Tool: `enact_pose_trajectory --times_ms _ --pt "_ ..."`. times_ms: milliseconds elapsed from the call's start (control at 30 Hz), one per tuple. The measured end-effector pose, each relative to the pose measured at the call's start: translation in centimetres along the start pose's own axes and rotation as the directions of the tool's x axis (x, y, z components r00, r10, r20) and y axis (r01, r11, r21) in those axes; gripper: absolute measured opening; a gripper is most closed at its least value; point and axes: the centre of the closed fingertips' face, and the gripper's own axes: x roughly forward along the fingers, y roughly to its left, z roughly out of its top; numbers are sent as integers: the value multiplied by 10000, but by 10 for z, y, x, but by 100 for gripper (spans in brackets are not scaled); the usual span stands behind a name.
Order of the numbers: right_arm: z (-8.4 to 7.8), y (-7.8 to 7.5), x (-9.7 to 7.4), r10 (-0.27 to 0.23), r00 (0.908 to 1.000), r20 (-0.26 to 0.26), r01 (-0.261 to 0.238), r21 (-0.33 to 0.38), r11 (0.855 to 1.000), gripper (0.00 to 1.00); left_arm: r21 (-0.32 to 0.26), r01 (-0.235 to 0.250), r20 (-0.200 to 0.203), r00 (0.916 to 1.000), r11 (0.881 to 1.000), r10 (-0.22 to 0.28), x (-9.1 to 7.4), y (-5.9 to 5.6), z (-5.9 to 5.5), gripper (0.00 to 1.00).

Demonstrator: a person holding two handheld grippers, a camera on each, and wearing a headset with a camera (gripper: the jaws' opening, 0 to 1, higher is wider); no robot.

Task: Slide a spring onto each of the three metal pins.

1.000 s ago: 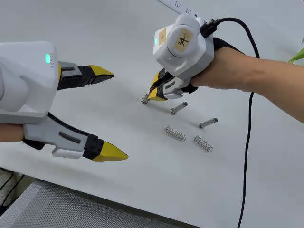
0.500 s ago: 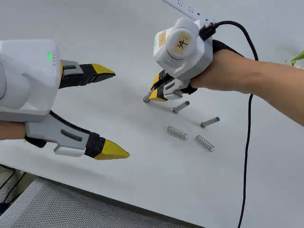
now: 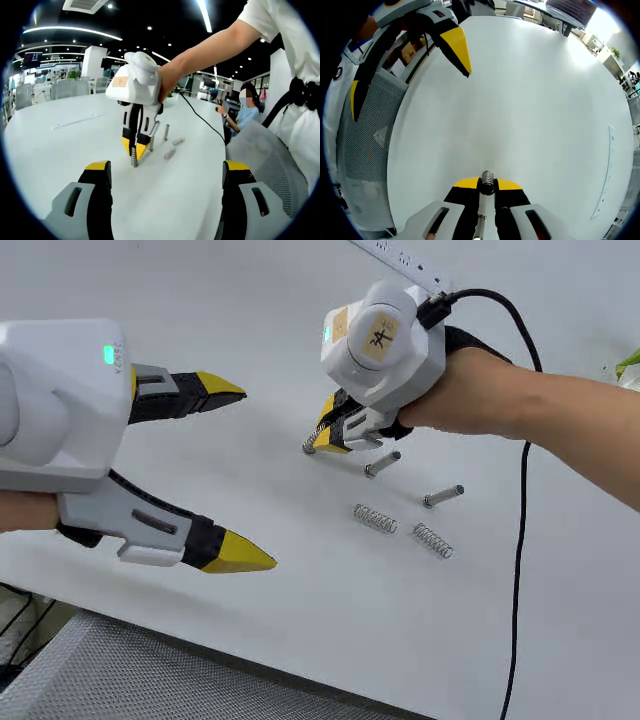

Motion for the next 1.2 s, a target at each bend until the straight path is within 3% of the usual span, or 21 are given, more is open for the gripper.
enact_pose_trajectory --times_ms 733,1200 --pt "1 1 4 51 10000 66 -52 54 10000 8 -92 -19 42 10000 10000 19 -1 0 -2 90" --pt "0 0 2 46 9997 251 -51 196 9998 15 -57 -22 8 10000 10000 22 0 -1 -2 90"
